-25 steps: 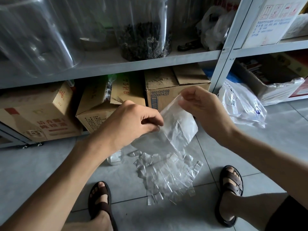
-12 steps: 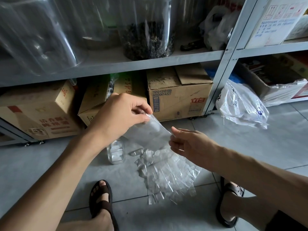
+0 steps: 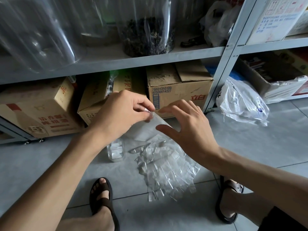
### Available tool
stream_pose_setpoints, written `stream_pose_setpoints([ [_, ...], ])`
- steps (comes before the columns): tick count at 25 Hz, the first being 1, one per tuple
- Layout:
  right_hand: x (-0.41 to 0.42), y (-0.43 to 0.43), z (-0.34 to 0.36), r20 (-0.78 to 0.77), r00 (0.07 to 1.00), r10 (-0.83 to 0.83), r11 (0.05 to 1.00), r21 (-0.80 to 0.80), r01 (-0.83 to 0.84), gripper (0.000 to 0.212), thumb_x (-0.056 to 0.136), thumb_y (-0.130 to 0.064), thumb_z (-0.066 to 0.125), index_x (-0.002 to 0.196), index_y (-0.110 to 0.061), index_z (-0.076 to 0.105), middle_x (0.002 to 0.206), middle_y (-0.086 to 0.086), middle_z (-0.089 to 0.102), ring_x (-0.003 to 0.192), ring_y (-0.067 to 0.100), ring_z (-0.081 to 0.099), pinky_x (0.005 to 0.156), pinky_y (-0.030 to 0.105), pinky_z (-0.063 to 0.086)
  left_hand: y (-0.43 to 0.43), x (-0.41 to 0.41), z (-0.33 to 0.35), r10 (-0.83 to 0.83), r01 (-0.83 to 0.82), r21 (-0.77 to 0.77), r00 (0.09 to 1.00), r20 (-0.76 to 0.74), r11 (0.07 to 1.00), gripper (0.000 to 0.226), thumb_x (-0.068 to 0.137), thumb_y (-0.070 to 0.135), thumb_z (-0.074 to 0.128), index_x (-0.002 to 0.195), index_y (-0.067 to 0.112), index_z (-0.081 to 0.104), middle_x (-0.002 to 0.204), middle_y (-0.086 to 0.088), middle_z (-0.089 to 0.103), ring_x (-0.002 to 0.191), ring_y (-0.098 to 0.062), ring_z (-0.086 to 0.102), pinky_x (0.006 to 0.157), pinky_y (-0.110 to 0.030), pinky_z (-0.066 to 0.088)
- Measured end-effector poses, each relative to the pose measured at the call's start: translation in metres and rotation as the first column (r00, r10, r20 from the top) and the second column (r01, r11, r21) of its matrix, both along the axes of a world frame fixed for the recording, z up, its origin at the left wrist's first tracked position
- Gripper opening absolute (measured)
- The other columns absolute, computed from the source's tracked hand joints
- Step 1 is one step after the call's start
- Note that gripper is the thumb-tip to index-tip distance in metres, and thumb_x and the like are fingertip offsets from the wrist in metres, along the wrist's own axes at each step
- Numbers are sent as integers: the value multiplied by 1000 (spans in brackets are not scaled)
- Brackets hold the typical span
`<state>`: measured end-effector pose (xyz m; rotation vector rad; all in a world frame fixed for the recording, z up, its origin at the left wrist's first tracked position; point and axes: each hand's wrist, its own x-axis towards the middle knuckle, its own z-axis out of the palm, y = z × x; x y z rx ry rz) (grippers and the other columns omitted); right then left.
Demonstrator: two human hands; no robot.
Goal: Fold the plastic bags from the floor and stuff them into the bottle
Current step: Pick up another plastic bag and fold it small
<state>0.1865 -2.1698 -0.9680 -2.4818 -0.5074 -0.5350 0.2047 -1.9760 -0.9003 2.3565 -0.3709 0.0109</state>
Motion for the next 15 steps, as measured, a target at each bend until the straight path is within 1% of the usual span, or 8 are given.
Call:
stream_pose_setpoints([
  [1,0,1,0,28,1000,-11,999,-31,12,38,83,-51,68,110,-24,70,107,-6,65,97,19,56,81,36,46,-1,-1,0,-12,12,7,1000,2,1000,14,78,19,84,85,30,79,68,24,71,74,11,68,71,-6,49],
  [3,1,3,0,51,998,-40,998,-37,41,35,80,-52,66,103,-26,74,101,-8,69,92,19,58,78,38,48,-3,-2,-1,-27,27,15,1000,10,1000,14,79,20,83,84,31,78,67,26,71,73,11,67,69,-1,44],
  [6,2,4,0,63,996,-70,997,-20,71,28,77,-49,68,91,-27,77,92,-10,73,86,19,62,74,37,49,-4,-3,-1,-38,38,11,999,24,999,10,81,21,82,84,30,79,67,25,70,73,10,67,67,0,42],
  [10,0,5,0,71,994,-78,997,-13,80,16,77,-41,71,80,-27,78,82,-12,74,78,19,64,70,36,50,-5,-2,-2,-59,59,-4,998,20,998,7,81,19,81,85,25,80,67,22,72,70,9,68,67,-3,45],
  [13,-1,5,0,42,997,-70,998,-2,70,13,79,-39,69,78,-29,78,80,-14,74,76,16,63,70,36,49,-4,-2,-4,-59,59,1,998,36,998,7,83,18,80,84,25,80,67,21,72,69,8,68,69,-5,47],
  [15,-1,3,0,23,997,-71,997,4,71,13,80,-39,69,78,-29,78,80,-14,73,76,15,62,70,32,45,-3,-2,-4,-50,50,-3,995,88,999,6,84,18,79,83,24,80,67,18,72,69,6,69,72,-11,52],
])
